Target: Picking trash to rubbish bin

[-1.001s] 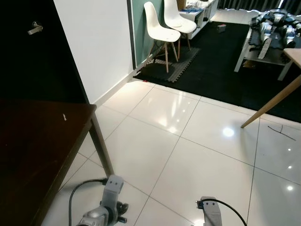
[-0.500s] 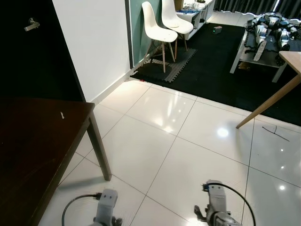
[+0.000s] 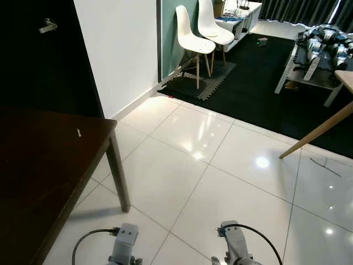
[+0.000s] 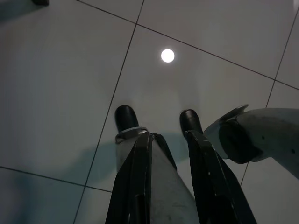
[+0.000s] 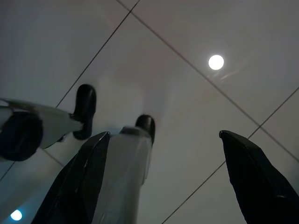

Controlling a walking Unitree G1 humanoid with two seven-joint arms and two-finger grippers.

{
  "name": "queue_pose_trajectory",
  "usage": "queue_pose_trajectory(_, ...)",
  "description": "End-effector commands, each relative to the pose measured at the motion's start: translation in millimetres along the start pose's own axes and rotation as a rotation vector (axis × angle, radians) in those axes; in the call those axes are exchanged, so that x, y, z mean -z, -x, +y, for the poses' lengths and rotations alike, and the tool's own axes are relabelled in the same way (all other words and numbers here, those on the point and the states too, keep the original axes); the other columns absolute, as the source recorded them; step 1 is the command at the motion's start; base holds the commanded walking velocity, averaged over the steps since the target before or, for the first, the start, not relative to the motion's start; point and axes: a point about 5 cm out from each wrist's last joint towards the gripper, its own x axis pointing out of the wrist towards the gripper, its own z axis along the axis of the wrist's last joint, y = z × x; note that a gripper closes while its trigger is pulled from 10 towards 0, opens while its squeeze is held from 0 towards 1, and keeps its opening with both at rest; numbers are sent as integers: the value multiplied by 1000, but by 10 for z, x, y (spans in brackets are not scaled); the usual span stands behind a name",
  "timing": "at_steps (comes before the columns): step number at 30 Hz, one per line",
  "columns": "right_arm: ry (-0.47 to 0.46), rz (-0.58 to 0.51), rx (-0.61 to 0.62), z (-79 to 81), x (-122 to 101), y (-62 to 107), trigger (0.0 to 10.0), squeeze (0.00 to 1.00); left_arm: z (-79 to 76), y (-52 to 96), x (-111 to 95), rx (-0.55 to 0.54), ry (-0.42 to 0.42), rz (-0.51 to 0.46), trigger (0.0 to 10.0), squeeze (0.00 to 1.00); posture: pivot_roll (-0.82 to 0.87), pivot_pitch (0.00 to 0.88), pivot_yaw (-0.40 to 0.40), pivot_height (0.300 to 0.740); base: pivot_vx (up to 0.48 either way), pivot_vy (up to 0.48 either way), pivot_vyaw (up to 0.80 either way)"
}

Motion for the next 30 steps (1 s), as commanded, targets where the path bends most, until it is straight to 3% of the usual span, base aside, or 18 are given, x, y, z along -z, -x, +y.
queue_pose_trajectory(1, 16, 6, -20, 63, 59, -1, 10000, 0, 14, 19, 83, -2, -3, 30, 10000, 0, -50, 22, 2, 740, 0, 0, 800)
queue_pose_trajectory(4, -2, 3, -20, 34, 66, 5, 10000, 0, 7, 17, 83, 3, -13, 32, 10000, 0, -56, 26, 6, 740, 0, 0, 800)
queue_pose_trajectory(7, -79, -6, -17, -14, 79, 15, 10000, 0, 21, 22, 79, -2, -3, 28, 10000, 0, -65, 29, 17, 740, 0, 0, 798)
queue_pose_trajectory(13, -83, 3, -38, 38, 153, 19, 10000, 0, 16, 20, 77, 6, -27, 34, 10000, 0, -64, 34, 20, 740, 0, 0, 794)
queue_pose_trajectory(16, -111, 3, -37, 34, 160, 20, 10000, 0, 13, 21, 91, 9, -17, 42, 10000, 0, -64, 35, 20, 740, 0, 0, 0)
queue_pose_trajectory(30, -58, 8, -68, 54, 112, 12, 10000, 0, 10, 27, 124, 13, -23, 54, 10000, 0, -40, 40, 9, 740, 0, -401, 0)
